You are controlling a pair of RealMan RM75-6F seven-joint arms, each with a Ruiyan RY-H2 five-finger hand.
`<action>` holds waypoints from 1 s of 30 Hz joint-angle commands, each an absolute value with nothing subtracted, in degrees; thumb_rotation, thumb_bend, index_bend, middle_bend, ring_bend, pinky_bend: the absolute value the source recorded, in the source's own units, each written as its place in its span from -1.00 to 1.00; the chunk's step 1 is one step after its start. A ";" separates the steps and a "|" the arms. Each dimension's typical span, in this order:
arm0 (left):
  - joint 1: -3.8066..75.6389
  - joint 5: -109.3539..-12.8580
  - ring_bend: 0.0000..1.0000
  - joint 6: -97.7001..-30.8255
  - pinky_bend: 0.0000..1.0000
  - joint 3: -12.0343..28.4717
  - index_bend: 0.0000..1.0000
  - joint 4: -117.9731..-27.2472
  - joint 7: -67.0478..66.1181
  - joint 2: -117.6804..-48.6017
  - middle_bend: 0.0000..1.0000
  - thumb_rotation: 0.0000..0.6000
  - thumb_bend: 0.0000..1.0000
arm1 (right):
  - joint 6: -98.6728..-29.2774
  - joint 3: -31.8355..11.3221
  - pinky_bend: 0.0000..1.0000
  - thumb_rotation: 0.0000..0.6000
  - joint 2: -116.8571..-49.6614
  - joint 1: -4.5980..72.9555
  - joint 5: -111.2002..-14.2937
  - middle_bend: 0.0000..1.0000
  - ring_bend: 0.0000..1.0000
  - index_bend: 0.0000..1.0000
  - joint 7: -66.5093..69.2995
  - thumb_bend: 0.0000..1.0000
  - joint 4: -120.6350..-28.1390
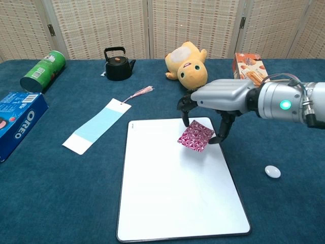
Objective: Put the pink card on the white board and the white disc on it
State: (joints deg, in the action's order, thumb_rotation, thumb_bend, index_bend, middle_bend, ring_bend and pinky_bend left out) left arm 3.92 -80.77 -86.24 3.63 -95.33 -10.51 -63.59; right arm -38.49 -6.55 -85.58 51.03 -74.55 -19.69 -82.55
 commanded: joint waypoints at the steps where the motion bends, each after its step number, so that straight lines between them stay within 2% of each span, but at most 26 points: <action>1: 3.81 -80.71 -0.92 -86.20 -1.00 3.55 -1.00 -95.07 -10.26 -63.60 -1.00 1.00 -0.73 | -37.47 -6.78 -0.85 1.00 -87.68 52.69 -71.85 -0.67 -0.90 -0.11 -23.22 -0.50 -82.30; 3: 3.76 -80.57 -0.92 -86.12 -1.00 3.58 -1.00 -94.80 -9.99 -63.64 -1.00 1.00 -0.73 | -37.55 -6.62 -0.85 1.00 -88.23 53.16 -70.38 -0.67 -0.90 -0.20 -25.11 -0.50 -82.51; 7: 3.79 -80.72 -0.91 -86.19 -1.00 3.71 -1.00 -94.38 -9.50 -63.76 -1.00 1.00 -0.73 | -38.78 -6.14 -0.87 1.00 -87.53 53.08 -68.45 -0.69 -0.88 -0.66 -27.07 -0.50 -84.07; 9: 3.88 -80.74 -0.91 -86.09 -1.00 3.76 -1.00 -94.26 -9.50 -63.83 -1.00 1.00 -0.73 | -39.73 -5.92 -0.87 1.00 -86.76 52.63 -68.08 -0.69 -0.88 -0.81 -27.13 -0.50 -84.95; 14: 4.38 -81.13 -0.92 -85.73 -1.00 3.94 -1.00 -94.56 -9.87 -63.92 -1.00 1.00 -0.73 | -43.97 -4.75 -0.87 1.00 -83.14 50.00 -70.47 -0.69 -0.87 -0.92 -24.96 -0.50 -88.55; 17: 4.65 -81.49 -0.92 -85.75 -1.00 4.06 -1.00 -94.98 -10.31 -63.84 -1.00 1.00 -0.73 | -46.98 -2.84 -0.87 1.00 -79.67 47.56 -73.68 -0.69 -0.87 -0.85 -23.35 -0.50 -91.36; 22: 5.04 -81.48 -0.91 -85.41 -1.00 4.22 -1.00 -95.77 -11.16 -63.76 -1.00 1.00 -0.73 | -52.91 1.03 -0.87 1.00 -75.36 42.53 -78.70 -0.68 -0.87 -0.55 -20.83 -0.50 -93.43; 30: 5.46 -82.11 -0.92 -85.53 -1.00 4.27 -1.00 -97.51 -12.87 -63.50 -1.00 1.00 -0.73 | -58.52 7.02 -0.87 1.00 -72.31 35.96 -85.36 -0.65 -0.85 -0.45 -16.41 -0.50 -92.00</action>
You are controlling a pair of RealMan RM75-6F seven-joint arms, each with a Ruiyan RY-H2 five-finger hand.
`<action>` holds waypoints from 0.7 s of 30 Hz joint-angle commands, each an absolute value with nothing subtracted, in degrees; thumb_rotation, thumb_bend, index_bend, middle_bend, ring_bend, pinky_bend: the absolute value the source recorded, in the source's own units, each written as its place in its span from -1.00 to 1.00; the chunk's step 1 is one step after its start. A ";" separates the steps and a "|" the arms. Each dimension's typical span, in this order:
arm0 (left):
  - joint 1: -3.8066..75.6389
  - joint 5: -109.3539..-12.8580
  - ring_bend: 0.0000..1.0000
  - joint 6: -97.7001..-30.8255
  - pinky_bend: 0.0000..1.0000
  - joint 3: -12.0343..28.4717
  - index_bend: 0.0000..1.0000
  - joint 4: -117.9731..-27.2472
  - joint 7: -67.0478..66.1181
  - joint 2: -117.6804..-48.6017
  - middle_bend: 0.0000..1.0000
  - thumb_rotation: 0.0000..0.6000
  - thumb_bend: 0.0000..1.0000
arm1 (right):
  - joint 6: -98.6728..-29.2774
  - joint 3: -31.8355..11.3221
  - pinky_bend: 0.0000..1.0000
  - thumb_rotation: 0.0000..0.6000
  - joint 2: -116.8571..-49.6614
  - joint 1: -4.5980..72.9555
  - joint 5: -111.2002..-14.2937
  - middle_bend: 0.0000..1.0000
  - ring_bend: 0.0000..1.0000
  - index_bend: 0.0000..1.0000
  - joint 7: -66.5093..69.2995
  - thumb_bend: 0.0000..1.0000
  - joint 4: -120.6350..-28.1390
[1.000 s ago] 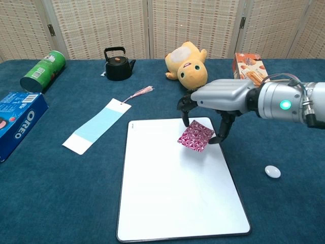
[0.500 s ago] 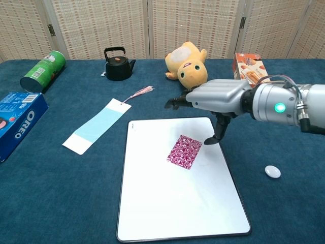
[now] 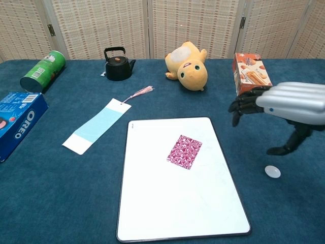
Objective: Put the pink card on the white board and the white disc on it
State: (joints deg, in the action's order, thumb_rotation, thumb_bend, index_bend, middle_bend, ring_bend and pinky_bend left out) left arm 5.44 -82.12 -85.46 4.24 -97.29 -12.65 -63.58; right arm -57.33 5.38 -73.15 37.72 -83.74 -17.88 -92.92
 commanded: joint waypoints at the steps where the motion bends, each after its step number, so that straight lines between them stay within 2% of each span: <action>1: 5.45 -82.10 -0.92 -85.55 -1.00 4.25 -1.00 -97.71 -13.03 -63.47 -1.00 1.00 -0.73 | -58.97 7.58 -0.87 1.00 -72.34 35.21 -85.95 -0.65 -0.85 -0.43 -15.70 -0.50 -91.34; 7: 5.50 -82.33 -0.92 -85.53 -1.00 4.01 -1.00 -98.28 -13.72 -63.59 -1.00 1.00 -0.73 | -58.25 8.84 -0.87 1.00 -74.50 33.16 -86.91 -0.62 -0.86 -0.38 -13.09 -0.50 -86.80; 21: 4.84 -82.10 -0.92 -86.11 -1.00 3.73 -1.00 -97.69 -12.77 -63.46 -1.00 1.00 -0.73 | -55.11 7.53 -0.87 1.00 -79.04 33.12 -87.89 -0.58 -0.84 -0.26 -12.41 -0.50 -81.43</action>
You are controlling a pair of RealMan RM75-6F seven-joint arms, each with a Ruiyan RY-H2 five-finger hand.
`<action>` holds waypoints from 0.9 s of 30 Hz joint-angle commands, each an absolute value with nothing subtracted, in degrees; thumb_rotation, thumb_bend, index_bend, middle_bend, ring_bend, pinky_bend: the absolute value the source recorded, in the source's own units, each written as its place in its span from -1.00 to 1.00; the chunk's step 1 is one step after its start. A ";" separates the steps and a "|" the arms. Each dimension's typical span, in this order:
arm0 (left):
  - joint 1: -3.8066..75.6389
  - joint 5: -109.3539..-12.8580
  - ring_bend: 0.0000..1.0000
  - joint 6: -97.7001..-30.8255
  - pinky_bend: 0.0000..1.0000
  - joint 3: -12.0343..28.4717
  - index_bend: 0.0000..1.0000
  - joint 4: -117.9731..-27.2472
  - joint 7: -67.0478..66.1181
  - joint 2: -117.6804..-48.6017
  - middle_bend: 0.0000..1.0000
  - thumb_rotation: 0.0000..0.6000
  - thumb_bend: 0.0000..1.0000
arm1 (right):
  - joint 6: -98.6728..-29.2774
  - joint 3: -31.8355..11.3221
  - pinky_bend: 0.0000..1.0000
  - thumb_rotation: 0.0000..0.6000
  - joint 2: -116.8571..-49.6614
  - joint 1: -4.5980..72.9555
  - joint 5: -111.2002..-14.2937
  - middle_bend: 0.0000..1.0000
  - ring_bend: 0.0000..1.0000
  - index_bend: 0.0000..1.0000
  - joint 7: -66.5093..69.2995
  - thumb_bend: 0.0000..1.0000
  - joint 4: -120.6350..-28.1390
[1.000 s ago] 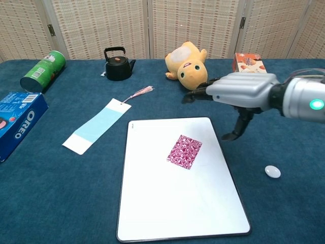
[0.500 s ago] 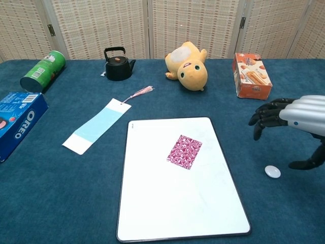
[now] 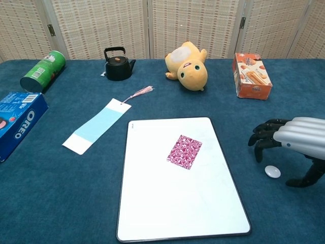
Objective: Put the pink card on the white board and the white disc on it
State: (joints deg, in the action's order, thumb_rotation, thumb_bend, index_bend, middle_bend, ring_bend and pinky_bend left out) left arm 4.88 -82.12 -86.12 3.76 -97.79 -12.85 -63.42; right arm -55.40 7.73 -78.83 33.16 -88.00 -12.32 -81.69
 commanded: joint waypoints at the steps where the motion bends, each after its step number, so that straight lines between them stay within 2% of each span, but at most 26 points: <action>1: 4.83 -82.06 -0.92 -86.09 -1.00 3.72 -1.00 -97.60 -12.73 -63.47 -1.00 1.00 -0.73 | -54.91 7.40 -0.87 1.00 -79.14 33.11 -87.81 -0.58 -0.84 -0.25 -12.48 -0.50 -81.28; 17: 4.77 -81.78 -0.91 -85.78 -1.00 3.62 -1.00 -97.05 -12.40 -63.68 -1.00 1.00 -0.73 | -52.90 6.08 -0.87 1.00 -79.46 33.23 -87.27 -0.54 -0.82 -0.17 -12.93 -0.48 -80.94; 27: 4.77 -81.62 -0.92 -85.67 -1.00 3.64 -1.00 -96.87 -12.29 -63.70 -1.00 1.00 -0.73 | -51.76 5.34 -0.87 1.00 -79.04 33.49 -86.56 -0.53 -0.82 -0.13 -13.97 -0.36 -81.95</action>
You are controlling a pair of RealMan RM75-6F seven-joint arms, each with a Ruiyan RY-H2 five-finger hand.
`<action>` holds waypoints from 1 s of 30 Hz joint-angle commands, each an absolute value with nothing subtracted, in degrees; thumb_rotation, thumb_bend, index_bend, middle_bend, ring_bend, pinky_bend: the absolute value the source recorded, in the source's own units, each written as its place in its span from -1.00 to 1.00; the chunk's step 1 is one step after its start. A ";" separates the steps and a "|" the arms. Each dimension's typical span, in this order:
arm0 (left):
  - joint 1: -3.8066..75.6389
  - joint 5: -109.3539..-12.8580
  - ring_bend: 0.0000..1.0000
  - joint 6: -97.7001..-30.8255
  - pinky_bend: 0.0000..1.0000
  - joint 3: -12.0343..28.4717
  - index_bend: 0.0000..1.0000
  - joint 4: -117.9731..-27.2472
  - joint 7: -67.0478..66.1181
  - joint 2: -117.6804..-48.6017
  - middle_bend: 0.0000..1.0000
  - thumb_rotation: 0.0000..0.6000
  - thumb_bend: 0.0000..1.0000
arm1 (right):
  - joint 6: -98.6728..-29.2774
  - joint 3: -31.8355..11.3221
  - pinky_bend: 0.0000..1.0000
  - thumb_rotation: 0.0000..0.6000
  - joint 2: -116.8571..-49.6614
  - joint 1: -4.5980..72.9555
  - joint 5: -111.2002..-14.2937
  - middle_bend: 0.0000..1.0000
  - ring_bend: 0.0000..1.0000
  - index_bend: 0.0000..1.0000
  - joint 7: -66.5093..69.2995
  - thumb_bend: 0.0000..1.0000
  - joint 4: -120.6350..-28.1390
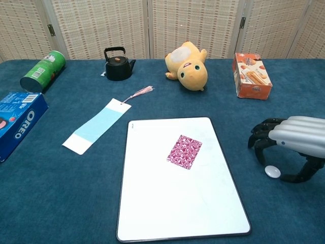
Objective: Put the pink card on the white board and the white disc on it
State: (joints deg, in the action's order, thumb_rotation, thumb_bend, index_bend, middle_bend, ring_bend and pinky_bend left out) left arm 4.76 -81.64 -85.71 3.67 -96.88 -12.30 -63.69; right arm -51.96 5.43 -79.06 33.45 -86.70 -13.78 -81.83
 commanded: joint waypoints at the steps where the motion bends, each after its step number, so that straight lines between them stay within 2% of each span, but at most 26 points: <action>1: 4.78 -81.60 -0.92 -85.60 -1.00 3.62 -1.00 -96.84 -12.30 -63.73 -1.00 1.00 -0.73 | -51.59 5.29 -0.87 1.00 -79.07 33.51 -86.45 -0.53 -0.82 -0.12 -14.08 -0.35 -81.98; 20: 4.49 -81.56 -0.92 -85.79 -1.00 3.55 -1.00 -96.17 -11.44 -63.81 -1.00 1.00 -0.73 | -51.70 4.33 -0.87 1.00 -78.74 33.56 -86.38 -0.48 -0.80 0.04 -15.63 -0.29 -83.60; 25: 4.57 -81.65 -0.92 -85.89 -1.00 3.73 -1.00 -96.05 -11.35 -63.76 -1.00 1.00 -0.73 | -52.12 2.08 -0.87 1.00 -77.42 34.98 -86.36 -0.48 -0.80 0.04 -16.22 -0.29 -86.78; 30: 4.62 -81.97 -0.91 -85.94 -1.00 3.68 -1.00 -96.36 -11.37 -63.69 -1.00 1.00 -0.73 | -49.38 -1.36 -0.87 1.00 -78.21 38.47 -84.68 -0.48 -0.80 0.04 -18.30 -0.29 -89.08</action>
